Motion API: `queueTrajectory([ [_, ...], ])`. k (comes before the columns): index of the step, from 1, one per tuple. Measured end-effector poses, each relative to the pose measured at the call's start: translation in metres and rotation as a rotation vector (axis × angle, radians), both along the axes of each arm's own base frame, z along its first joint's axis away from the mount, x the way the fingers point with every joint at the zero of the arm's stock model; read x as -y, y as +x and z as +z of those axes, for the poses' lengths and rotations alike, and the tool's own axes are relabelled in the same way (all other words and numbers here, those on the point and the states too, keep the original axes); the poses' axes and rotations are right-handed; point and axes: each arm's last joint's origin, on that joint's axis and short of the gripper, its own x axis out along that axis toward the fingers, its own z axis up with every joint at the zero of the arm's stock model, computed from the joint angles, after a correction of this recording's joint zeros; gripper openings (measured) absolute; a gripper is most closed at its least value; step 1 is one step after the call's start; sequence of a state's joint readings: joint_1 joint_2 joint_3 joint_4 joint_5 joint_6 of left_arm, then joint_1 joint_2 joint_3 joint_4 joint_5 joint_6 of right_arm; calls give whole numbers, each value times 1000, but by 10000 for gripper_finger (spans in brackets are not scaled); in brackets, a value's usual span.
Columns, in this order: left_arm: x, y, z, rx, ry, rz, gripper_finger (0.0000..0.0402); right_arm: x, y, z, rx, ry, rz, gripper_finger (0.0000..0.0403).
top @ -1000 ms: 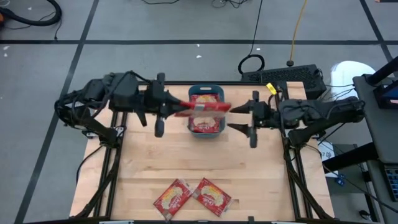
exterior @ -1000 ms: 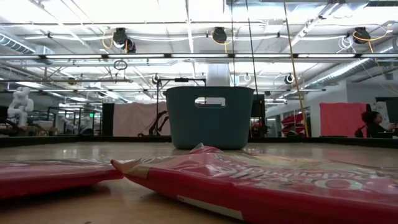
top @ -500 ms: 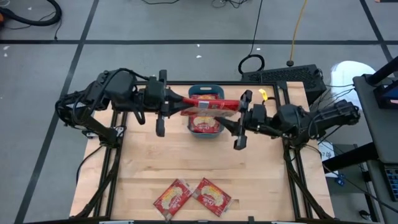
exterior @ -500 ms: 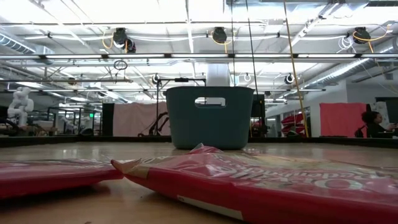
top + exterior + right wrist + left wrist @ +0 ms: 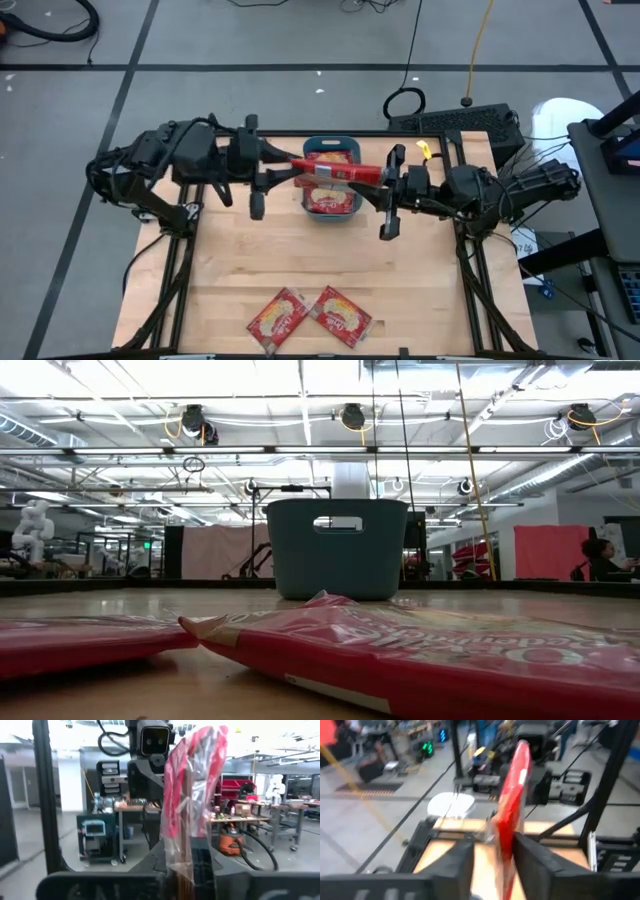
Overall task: Sort popcorn bags into baskets
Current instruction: Put the red popcorn bag into the blue bin
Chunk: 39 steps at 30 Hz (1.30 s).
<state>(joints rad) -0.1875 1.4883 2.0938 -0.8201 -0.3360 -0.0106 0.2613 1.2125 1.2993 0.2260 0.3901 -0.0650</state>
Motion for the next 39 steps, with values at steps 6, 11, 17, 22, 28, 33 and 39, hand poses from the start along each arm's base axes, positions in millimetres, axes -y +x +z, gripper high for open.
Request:
queueTrajectory([
  [6,-8,-22,15,54,-138,67,224,4,-4,-15,-179,31,-3,7],
  [11,-22,-13,13,36,-186,-3,225,4,2,-31,-308,45,-8,17],
  [17,-29,28,-14,-108,-224,-114,209,9,10,-41,-371,47,-32,15],
  [22,-27,60,-46,-283,-133,-167,242,19,11,-44,-393,83,-72,14],
  [28,-28,85,-71,-395,-29,-115,282,23,8,-55,-489,147,-103,14],
  [33,-30,96,-83,-453,19,-144,264,23,10,-59,-512,195,-105,14],
  [39,-38,98,-87,-470,-22,-119,229,22,14,-63,-535,189,-108,13],
])
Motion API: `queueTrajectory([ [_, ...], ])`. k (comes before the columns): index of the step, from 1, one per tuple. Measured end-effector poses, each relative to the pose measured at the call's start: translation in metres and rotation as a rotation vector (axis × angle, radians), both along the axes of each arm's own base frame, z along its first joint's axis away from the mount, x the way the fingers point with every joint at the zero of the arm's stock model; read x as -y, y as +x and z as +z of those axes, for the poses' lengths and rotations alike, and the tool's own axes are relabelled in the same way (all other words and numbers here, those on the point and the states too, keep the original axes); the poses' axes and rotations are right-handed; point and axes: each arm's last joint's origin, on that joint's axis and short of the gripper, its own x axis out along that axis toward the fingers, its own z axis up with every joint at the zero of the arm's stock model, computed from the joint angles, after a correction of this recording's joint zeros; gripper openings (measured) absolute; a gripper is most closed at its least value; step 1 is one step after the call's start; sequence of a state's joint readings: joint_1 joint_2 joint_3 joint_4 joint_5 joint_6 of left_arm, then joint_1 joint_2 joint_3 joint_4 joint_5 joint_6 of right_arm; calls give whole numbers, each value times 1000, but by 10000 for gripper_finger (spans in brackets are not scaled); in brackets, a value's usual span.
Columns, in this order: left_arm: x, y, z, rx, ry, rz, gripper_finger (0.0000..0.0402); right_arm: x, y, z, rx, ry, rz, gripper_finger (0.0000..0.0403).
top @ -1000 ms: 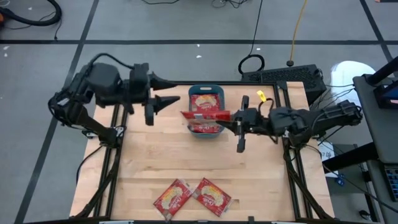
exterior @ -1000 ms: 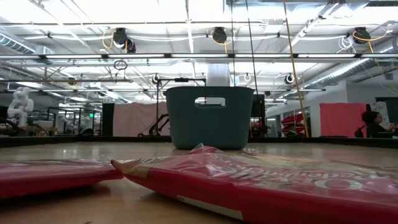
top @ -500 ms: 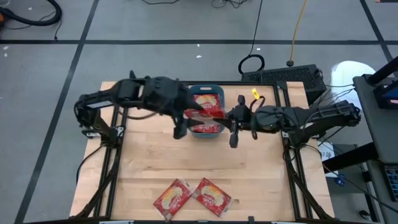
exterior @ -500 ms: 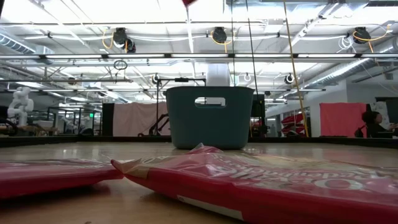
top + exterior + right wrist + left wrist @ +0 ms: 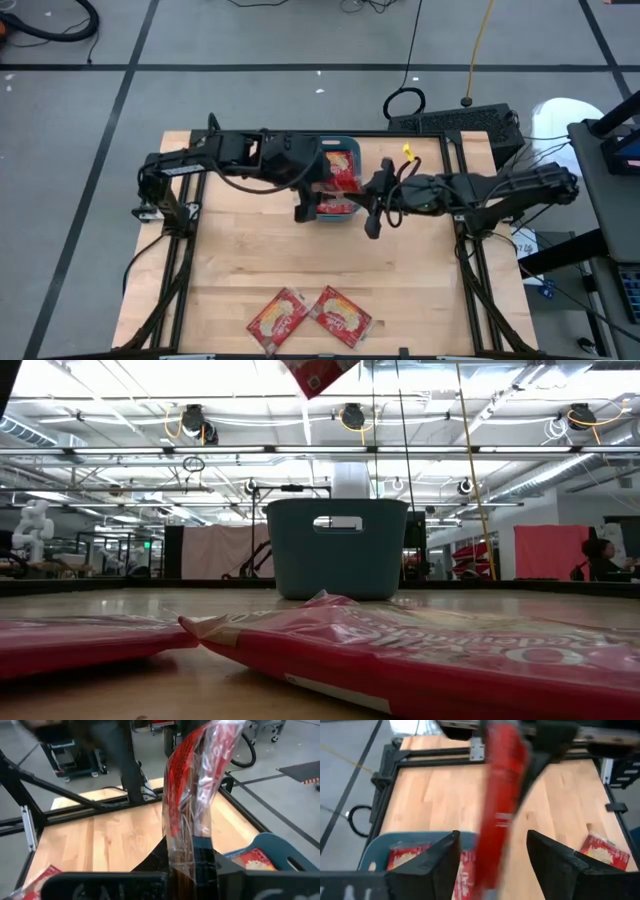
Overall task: Sort popcorn bags into baskets
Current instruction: Put the red popcorn bag into the blue bin
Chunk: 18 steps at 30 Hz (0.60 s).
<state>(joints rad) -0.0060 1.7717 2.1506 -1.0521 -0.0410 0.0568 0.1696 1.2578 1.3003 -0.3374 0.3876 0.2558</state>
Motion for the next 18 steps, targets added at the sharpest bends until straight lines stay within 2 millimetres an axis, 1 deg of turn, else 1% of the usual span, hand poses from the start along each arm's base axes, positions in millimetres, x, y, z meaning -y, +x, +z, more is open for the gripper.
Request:
queueTrajectory([
  [3,-4,-5,6,23,-24,31,224,0,0,-3,-23,-1,11,13],
  [6,-6,-10,9,28,-25,28,229,0,5,-5,-23,12,44,13],
  [11,-7,-6,5,11,-85,-95,232,1,9,-8,-36,16,63,13],
  [18,-8,0,-2,-21,-106,-130,196,1,9,-9,-46,0,65,13],
])
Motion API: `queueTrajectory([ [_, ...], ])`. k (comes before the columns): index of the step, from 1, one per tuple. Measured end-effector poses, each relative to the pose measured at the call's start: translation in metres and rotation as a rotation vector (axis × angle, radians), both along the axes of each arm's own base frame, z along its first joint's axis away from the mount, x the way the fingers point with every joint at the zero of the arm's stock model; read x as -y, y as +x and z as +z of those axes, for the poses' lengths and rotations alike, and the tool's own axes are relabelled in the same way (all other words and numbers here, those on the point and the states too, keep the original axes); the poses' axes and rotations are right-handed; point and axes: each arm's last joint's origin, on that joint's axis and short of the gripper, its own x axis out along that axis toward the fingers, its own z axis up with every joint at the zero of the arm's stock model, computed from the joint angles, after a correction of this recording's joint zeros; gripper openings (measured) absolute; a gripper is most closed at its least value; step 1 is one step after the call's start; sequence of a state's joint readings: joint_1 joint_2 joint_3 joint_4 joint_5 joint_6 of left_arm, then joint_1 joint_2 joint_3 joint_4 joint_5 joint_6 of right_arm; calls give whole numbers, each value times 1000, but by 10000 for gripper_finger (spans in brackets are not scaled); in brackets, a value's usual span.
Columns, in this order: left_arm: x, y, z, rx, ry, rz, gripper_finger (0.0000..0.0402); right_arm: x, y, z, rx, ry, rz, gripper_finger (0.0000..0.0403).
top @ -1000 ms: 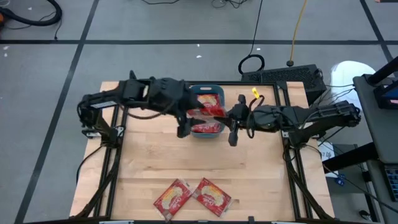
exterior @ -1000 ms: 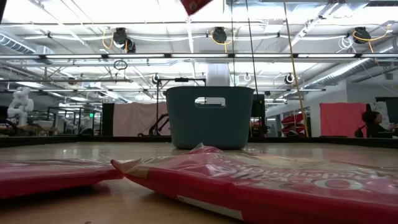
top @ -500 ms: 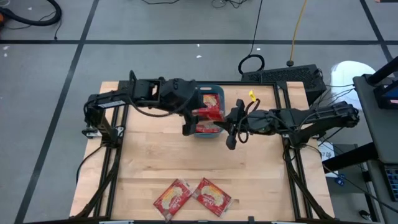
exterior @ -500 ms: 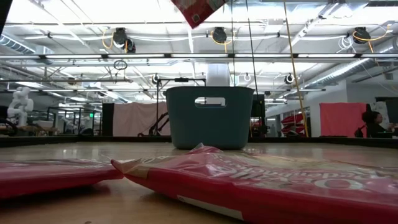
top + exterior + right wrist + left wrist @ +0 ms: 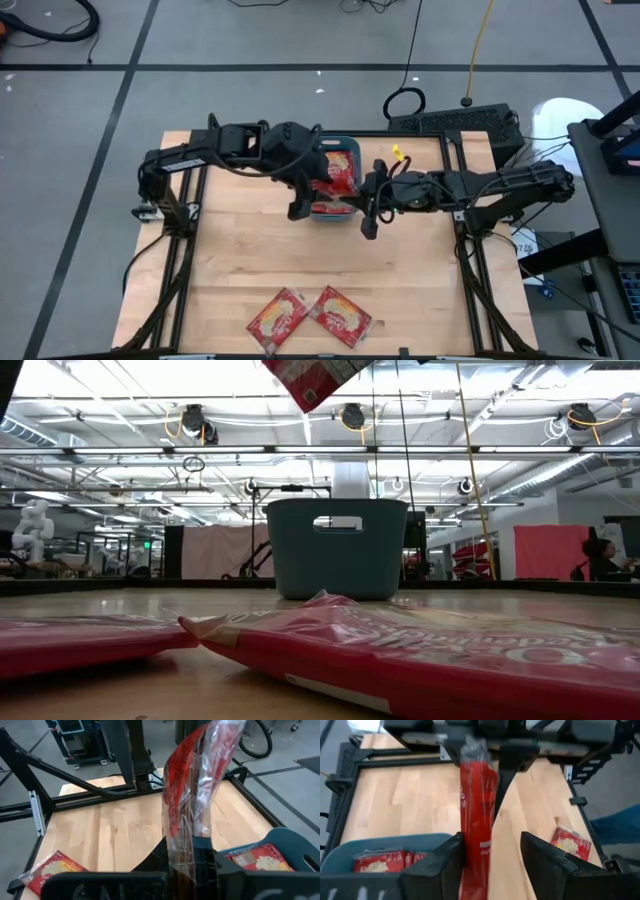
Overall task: Sort popcorn bags into baskets
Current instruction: Put the red popcorn bag into the blue bin
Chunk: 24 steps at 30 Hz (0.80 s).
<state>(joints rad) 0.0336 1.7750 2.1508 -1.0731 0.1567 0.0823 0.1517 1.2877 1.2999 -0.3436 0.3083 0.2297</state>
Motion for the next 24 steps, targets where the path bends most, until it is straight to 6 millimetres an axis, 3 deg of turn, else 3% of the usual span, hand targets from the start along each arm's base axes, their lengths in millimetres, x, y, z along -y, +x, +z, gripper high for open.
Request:
queueTrajectory([
  [7,1,-1,-1,-6,10,-13,174,0,0,0,2,-6,1,13],
  [18,0,0,-8,-46,31,4,207,0,0,0,-3,-30,11,13],
  [24,-3,1,-10,-52,58,-12,165,1,0,0,-4,-33,12,13],
])
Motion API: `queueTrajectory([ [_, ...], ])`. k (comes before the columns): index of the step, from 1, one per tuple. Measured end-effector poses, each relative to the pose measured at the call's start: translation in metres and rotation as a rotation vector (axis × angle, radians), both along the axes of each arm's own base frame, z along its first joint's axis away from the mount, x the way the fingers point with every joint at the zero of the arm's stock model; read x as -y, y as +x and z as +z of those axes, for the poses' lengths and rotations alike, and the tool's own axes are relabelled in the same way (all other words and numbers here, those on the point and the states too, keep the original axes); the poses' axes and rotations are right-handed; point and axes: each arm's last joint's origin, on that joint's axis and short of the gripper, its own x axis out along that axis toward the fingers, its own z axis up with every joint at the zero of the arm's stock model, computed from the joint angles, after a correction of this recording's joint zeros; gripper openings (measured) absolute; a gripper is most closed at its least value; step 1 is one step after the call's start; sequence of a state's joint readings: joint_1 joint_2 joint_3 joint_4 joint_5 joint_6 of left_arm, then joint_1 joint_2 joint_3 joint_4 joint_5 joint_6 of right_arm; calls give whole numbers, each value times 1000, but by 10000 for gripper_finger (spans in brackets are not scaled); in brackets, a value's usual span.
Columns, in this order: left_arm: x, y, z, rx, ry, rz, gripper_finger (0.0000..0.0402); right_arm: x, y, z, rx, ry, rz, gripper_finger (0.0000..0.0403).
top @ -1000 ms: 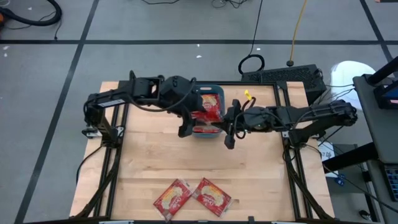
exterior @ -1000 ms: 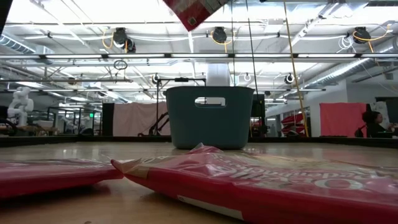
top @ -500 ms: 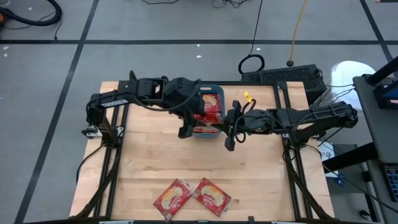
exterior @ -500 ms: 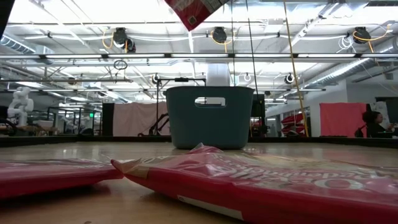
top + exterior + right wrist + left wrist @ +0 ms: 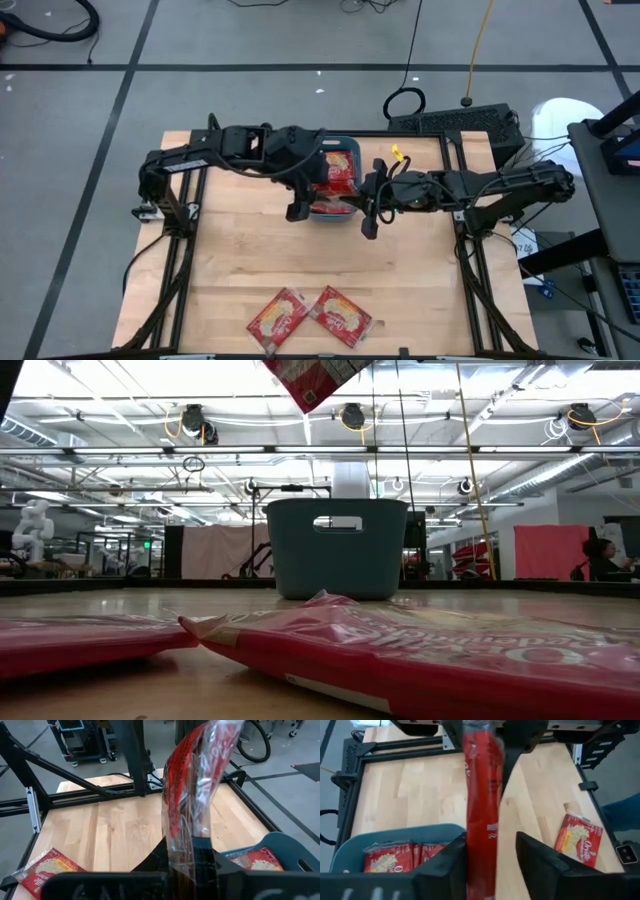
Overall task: Sort popcorn bags into baskets
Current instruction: Put the red popcorn bag into the blue bin
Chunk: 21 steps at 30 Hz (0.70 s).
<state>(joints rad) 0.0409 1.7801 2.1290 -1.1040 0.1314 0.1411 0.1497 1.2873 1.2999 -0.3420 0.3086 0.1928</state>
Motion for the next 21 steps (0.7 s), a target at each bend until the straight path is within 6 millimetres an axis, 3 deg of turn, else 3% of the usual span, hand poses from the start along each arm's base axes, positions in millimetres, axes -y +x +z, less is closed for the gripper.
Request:
queueTrajectory([
  [11,-6,16,-16,-35,62,18,23,5,0,-2,-25,-26,-9,20],
  [21,-17,18,-20,-57,114,35,41,8,-8,-9,-119,-7,-42,98],
])
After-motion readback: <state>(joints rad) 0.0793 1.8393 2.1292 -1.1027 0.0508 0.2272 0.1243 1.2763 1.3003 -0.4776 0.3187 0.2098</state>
